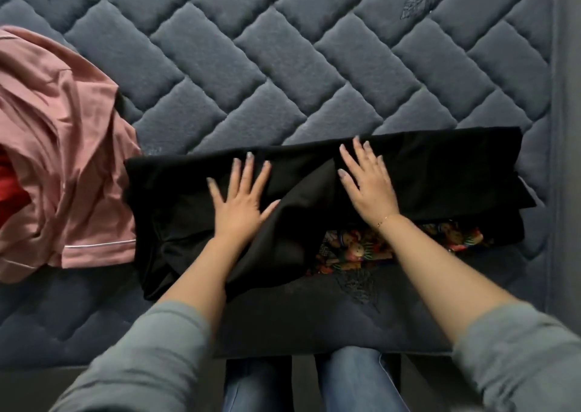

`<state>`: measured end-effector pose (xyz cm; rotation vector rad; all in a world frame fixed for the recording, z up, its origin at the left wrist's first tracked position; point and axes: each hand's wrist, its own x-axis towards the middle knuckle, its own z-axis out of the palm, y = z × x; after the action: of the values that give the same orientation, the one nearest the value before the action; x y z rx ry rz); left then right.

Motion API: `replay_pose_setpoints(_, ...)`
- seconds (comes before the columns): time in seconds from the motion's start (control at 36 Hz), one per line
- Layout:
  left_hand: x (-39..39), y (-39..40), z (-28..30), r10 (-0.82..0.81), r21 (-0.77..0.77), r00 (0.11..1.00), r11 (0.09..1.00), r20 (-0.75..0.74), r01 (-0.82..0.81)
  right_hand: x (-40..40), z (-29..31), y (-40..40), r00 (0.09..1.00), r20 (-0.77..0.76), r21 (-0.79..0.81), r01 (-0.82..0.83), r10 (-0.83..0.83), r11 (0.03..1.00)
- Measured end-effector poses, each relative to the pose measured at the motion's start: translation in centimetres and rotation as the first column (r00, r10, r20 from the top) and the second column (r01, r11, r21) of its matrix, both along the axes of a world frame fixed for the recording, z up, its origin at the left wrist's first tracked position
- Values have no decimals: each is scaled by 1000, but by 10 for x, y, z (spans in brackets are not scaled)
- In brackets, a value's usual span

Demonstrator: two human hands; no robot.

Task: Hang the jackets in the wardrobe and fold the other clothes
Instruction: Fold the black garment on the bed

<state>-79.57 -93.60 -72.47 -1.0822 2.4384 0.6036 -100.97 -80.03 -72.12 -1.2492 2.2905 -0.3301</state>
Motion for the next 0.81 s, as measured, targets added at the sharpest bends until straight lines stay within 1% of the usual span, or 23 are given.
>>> replay_pose_setpoints(0.03, 8, -4, -7, 10, -41, 1000, 999, 15, -9, -12, -9, 9, 997, -72, 83, -34, 40, 996)
replay_pose_setpoints(0.08, 21, -14, -16, 40, -108, 999, 993, 2, -40, -38, -21, 33, 979, -192, 174, -35, 69, 984)
replay_pose_setpoints(0.14, 28, -23, -20, 62, -127, 998, 990, 10, -60, -67, -21, 55, 970, -241, 208, 72, -20, 976)
replay_pose_setpoints(0.19, 29, -27, -20, 75, -108, 997, 992, 25, -72, -90, -19, 72, 961, -240, 242, 194, -135, 951)
replay_pose_setpoints(0.22, 29, -28, -20, 76, -89, 997, 993, 30, -73, -98, -18, 76, 959, -224, 257, 229, -172, 939)
replay_pose_setpoints(0.28, 28, -29, -19, 70, -34, 997, 997, 28, -69, -102, -14, 73, 959, -150, 253, 271, -239, 929)
replay_pose_setpoints(0.31, 28, -31, -18, 64, 0, 998, 998, 27, -64, -99, -11, 67, 951, -74, 219, 310, -301, 925)
replay_pose_setpoints(0.36, 30, -35, -12, 48, 54, 998, 997, 35, -50, -86, 1, 53, 907, 120, 90, 396, -405, 914)
replay_pose_setpoints(0.39, 30, -38, -9, 41, 72, 998, 996, 42, -44, -76, 9, 45, 891, 210, 28, 405, -402, 914)
replay_pose_setpoints(0.42, 30, -40, -5, 34, 88, 998, 995, 53, -38, -64, 16, 39, 891, 278, -12, 377, -359, 926)
replay_pose_setpoints(0.47, 25, -42, 6, 37, 149, 997, 988, 72, -48, -37, 23, 28, 897, 380, -32, 257, -226, 966)
replay_pose_setpoints(0.5, 22, -43, 13, 68, 208, 996, 975, 64, -80, -23, 25, 22, 872, 446, -11, 229, -201, 973)
replay_pose_setpoints(0.53, 18, -43, 21, 131, 291, 991, 947, 40, -137, -11, 27, 16, 828, 516, 17, 244, -217, 970)
replay_pose_setpoints(0.56, 15, -44, 31, 218, 390, 976, 898, 10, -204, -1, 27, 10, 788, 564, 39, 272, -246, 961)
replay_pose_setpoints(0.58, 14, -44, 42, 311, 501, 950, 823, -5, -267, 6, 27, 5, 791, 551, 43, 290, -265, 956)
replay_pose_setpoints(0.61, 14, -44, 54, 392, 613, 920, 724, 13, -318, 10, 26, 0, 842, 471, 46, 274, -263, 961)
replay_pose_setpoints(0.64, 16, -43, 67, 441, 698, 896, 624, 58, -352, 13, 24, -2, 900, 360, 63, 241, -247, 968)
replay_pose_setpoints(0.67, 20, -40, 80, 441, 750, 891, 553, 106, -363, 13, 24, -4, 938, 256, 94, 215, -233, 972)
replay_pose_setpoints(0.69, 25, -38, 90, 397, 781, 907, 519, 140, -348, 13, 25, -6, 958, 180, 138, 201, -224, 970)
replay_pose_setpoints(0.72, 32, -35, 95, 327, 795, 932, 518, 157, -316, 11, 26, -6, 965, 138, 187, 195, -222, 963)
replay_pose_setpoints(0.78, 50, -31, 95, 208, 811, 963, 524, 172, -258, 5, 32, -4, 962, 144, 283, 183, -231, 941)
replay_pose_setpoints(0.81, 56, -29, 94, 162, 812, 970, 532, 182, -241, 1, 37, -2, 946, 206, 311, 178, -249, 934)
